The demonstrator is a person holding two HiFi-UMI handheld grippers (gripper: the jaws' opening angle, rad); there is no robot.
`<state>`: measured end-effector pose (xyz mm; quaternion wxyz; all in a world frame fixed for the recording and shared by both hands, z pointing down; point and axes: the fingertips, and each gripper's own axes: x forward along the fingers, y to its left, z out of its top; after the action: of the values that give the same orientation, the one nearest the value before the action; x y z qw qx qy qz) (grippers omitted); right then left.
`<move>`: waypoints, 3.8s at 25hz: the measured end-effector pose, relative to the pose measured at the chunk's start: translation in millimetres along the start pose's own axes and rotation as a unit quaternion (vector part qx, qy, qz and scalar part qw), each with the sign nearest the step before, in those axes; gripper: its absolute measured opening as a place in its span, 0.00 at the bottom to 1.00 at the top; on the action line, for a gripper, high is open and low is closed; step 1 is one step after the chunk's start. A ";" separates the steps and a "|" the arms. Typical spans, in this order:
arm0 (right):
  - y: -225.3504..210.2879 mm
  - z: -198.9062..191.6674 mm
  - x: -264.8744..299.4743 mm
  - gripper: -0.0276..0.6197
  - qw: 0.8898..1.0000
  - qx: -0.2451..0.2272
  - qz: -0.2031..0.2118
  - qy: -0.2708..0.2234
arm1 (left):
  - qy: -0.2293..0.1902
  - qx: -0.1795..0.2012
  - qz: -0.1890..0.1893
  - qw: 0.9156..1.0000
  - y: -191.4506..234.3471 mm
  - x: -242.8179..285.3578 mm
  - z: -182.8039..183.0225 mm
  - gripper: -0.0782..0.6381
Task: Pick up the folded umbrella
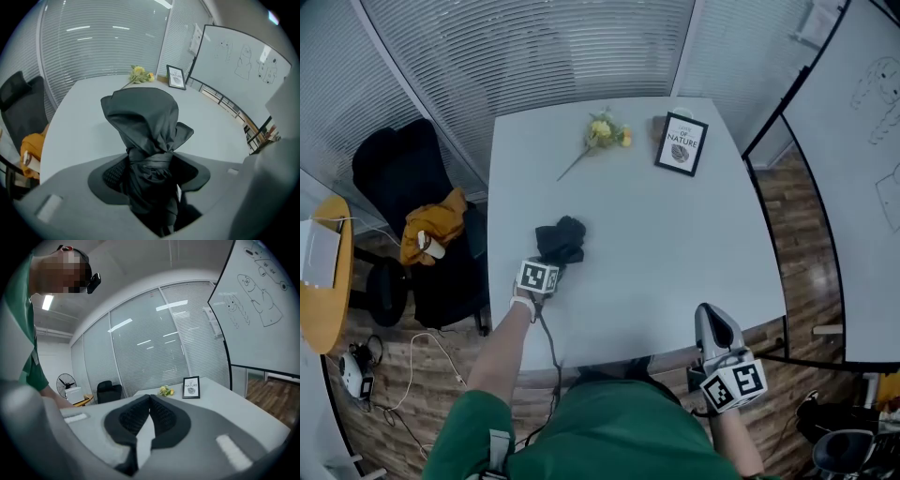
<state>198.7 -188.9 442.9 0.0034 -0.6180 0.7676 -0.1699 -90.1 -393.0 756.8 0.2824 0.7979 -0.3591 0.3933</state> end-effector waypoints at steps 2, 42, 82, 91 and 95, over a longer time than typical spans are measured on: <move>1.8 0.0 1.4 0.05 1.000 0.003 0.008 0.000 | -0.015 -0.027 -0.018 0.999 -4.3 -9.1 -3.7 0.51; 70.3 21.5 20.8 0.05 0.977 -0.138 0.160 -0.023 | -0.431 -0.088 -0.098 0.893 -165.0 -343.8 94.4 0.51; 67.9 48.8 26.1 0.05 0.982 -0.084 0.163 -0.047 | -0.509 -0.055 -0.110 0.852 -170.7 -391.3 116.9 0.51; 72.9 52.5 30.8 0.05 0.982 -0.094 0.155 -0.053 | -0.504 -0.058 -0.119 0.854 -167.2 -393.2 113.2 0.50; 72.5 63.3 31.4 0.05 0.980 -0.096 0.160 -0.066 | -0.510 -0.064 -0.125 0.849 -169.2 -392.4 120.2 0.50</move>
<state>136.2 -222.0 370.5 0.0220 -0.4942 0.8676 -0.0511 -74.3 -244.8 338.7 0.1562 0.9045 -0.3746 -0.1314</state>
